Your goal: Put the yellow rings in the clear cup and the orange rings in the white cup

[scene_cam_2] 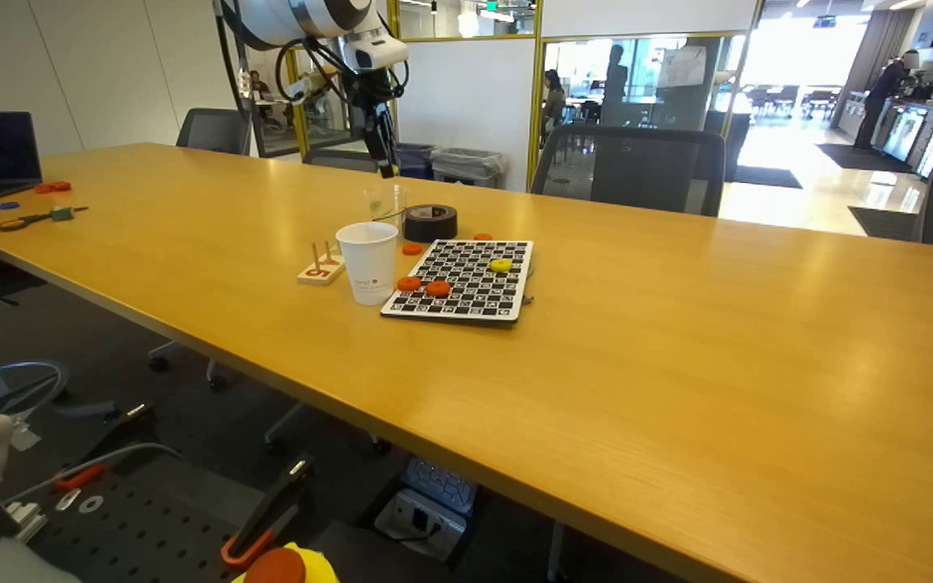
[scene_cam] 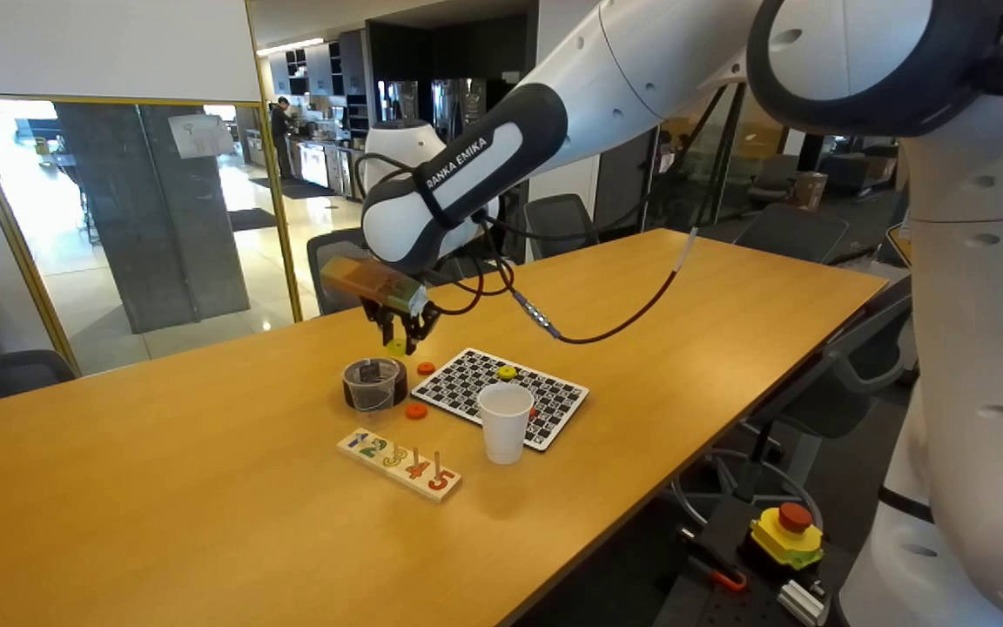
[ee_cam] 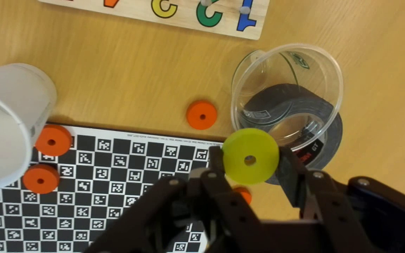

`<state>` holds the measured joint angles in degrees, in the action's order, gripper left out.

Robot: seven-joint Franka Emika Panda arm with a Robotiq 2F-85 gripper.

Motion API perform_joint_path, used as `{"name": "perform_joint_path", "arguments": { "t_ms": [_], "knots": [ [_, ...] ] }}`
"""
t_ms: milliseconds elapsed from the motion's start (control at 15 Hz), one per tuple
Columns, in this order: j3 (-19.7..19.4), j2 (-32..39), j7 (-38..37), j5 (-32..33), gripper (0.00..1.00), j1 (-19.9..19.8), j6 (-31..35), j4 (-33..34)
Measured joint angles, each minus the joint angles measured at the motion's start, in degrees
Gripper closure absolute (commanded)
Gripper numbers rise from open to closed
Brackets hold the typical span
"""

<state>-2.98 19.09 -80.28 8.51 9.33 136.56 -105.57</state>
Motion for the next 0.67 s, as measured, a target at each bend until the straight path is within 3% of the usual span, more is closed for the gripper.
{"name": "perform_joint_path", "arguments": {
  "t_ms": [667],
  "knots": [
    [1.4, 9.7, 10.0, -6.7, 0.83, -1.0, -0.6, 10.1]
  ]
}}
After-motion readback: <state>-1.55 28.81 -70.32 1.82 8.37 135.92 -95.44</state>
